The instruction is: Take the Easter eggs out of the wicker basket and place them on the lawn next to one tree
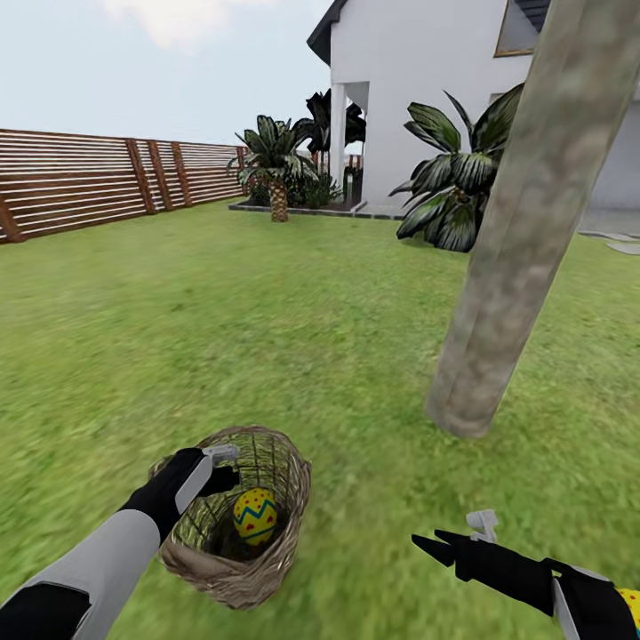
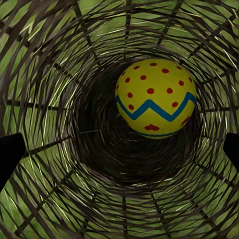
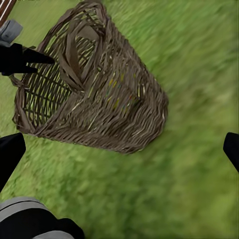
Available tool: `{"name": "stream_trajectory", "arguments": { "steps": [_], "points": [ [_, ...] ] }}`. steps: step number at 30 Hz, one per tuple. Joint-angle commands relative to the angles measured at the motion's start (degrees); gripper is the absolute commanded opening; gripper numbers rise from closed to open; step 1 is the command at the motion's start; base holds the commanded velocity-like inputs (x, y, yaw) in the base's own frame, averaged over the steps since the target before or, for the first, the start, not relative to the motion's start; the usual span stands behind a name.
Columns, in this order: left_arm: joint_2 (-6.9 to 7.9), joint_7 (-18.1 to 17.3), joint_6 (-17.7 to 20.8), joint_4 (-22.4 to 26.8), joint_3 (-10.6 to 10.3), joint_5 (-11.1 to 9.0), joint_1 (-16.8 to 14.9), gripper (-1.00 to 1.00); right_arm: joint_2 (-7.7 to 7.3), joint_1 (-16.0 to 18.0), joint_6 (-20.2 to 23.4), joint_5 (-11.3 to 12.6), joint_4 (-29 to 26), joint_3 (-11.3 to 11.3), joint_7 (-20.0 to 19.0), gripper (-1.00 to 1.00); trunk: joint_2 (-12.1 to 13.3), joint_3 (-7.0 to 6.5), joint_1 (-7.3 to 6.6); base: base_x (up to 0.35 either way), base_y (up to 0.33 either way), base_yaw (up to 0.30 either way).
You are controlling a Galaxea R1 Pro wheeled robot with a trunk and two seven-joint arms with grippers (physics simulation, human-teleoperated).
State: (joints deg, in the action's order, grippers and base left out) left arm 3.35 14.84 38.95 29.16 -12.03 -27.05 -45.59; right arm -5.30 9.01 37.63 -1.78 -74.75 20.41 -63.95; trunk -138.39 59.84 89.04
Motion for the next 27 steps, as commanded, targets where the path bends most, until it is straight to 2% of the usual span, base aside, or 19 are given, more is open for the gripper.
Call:
{"name": "stream_trajectory", "arguments": {
  "steps": [1, 18, 27],
  "points": [
    [0.08, 0.5, 0.2, 0.1, -0.4, -0.6, 0.0, 1.0, 0.02, 0.0, 0.4, -0.2, 0.0, 0.1, -0.4, 1.0, 0.0, 0.08, -0.01, 0.025, 0.0, 0.0],
    [0.08, 0.5, 0.2, 0.1, -0.4, -0.6, 0.0, 1.0, 0.05, 0.0, 0.3, -0.3, 0.0, 0.0, -0.1, 1.0, 0.0, 0.14, -0.01, 0.005, 0.0, 0.0],
    [0.08, 0.5, 0.2, 0.1, -0.4, -0.6, 0.0, 1.0, 0.04, 0.0, 0.3, -0.3, 0.0, 0.1, -0.1, 1.0, 0.0, 0.14, -0.01, 0.08, 0.0, 0.0]
  ]
}}
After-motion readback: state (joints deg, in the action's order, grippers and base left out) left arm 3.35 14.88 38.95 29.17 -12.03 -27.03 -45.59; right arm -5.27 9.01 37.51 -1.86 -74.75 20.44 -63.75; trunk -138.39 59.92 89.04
